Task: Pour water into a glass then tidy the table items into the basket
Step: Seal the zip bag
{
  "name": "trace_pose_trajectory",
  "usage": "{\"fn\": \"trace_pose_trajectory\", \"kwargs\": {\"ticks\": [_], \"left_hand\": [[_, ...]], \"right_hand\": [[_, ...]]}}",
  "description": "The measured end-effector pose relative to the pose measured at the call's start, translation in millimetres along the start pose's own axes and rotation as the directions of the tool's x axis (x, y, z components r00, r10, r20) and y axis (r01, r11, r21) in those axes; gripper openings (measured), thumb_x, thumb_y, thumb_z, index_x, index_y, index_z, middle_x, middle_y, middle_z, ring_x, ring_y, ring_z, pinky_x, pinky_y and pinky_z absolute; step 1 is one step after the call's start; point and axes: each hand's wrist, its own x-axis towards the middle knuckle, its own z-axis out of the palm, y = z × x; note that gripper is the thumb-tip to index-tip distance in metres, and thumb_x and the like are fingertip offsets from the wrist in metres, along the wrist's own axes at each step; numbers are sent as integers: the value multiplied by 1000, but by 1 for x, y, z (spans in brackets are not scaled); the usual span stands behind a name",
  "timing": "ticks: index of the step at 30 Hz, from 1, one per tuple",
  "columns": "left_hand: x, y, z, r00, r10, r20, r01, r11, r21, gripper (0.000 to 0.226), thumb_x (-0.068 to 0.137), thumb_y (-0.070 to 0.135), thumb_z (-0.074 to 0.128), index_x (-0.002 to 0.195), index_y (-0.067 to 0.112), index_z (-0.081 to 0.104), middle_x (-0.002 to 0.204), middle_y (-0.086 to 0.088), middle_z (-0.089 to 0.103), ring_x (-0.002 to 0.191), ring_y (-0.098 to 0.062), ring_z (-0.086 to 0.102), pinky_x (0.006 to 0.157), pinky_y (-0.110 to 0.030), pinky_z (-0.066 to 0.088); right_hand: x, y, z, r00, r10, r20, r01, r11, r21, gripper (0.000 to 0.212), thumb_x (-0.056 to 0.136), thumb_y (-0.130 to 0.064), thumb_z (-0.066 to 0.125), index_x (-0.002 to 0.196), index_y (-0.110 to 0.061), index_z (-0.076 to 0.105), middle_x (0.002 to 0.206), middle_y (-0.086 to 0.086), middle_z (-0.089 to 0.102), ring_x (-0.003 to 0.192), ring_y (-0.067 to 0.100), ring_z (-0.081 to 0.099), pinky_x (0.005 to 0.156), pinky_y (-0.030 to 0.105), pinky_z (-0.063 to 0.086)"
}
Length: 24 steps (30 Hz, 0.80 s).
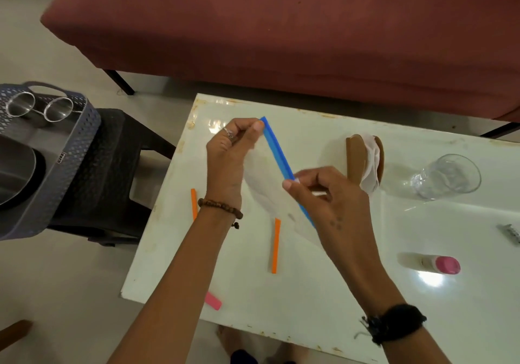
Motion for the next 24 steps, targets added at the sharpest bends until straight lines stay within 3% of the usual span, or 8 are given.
{"fn": "trace_pose_trajectory", "kwargs": {"ticks": [5,9,12,16,18,20,22,24], "left_hand": [[16,-4,-15,974,-106,-200,87,991,-99,15,84,18,62,72,28,64,56,22,62,76,-6,55,82,-25,50],[11,-5,-26,955,-147,-257,123,987,-106,15,83,22,63,70,30,65,69,14,67,76,-10,61,90,-39,52],[17,1,-47,940,-199,-276,145,968,-204,12,83,23,63,72,27,65,71,8,68,66,-6,64,76,-32,57],[34,17,-88,917,-232,-326,130,943,-305,12,84,22,62,72,21,62,50,15,63,51,2,60,53,-15,52],[43,26,-111,927,-207,-314,93,935,-342,17,86,19,60,69,20,61,49,12,61,51,1,59,53,-16,51],[52,33,-139,922,-179,-342,48,933,-357,20,88,18,57,69,22,61,52,13,63,54,2,59,56,-16,51],[62,39,-177,903,-164,-397,26,944,-330,13,89,25,55,80,28,63,73,15,68,71,4,63,69,-22,52],[67,38,-215,866,-172,-470,10,945,-327,12,89,31,53,97,36,59,107,15,64,98,6,57,86,-29,46]], "right_hand": [[-28,14,-16,999,28,45,-26,999,-39,9,78,-25,68,72,-29,63,88,-20,66,85,1,62,71,19,49],[-27,12,-17,997,-3,80,4,1000,-18,8,77,-30,69,72,-31,64,92,-25,65,89,1,62,71,13,50],[-22,12,-4,963,81,257,-118,984,133,22,68,-45,70,87,-36,64,103,-27,65,103,-1,59,80,16,49],[-9,16,40,883,186,432,-218,976,25,69,54,-52,78,116,-55,47,113,-40,54,110,-18,45,83,13,41],[4,12,76,866,145,478,-154,988,-21,55,71,-45,73,122,-45,51,120,-28,57,111,-9,51,85,18,46],[18,-4,112,854,111,509,-103,994,-44,25,90,-29,56,114,-33,61,110,8,66,103,22,62,77,37,55],[36,-28,151,845,20,535,-31,999,12,44,94,-10,45,103,-50,61,100,27,62,92,39,60,77,48,56],[55,-58,186,824,-60,563,33,998,59,56,90,-9,43,95,-62,57,99,13,67,91,27,63,75,41,58]]}}
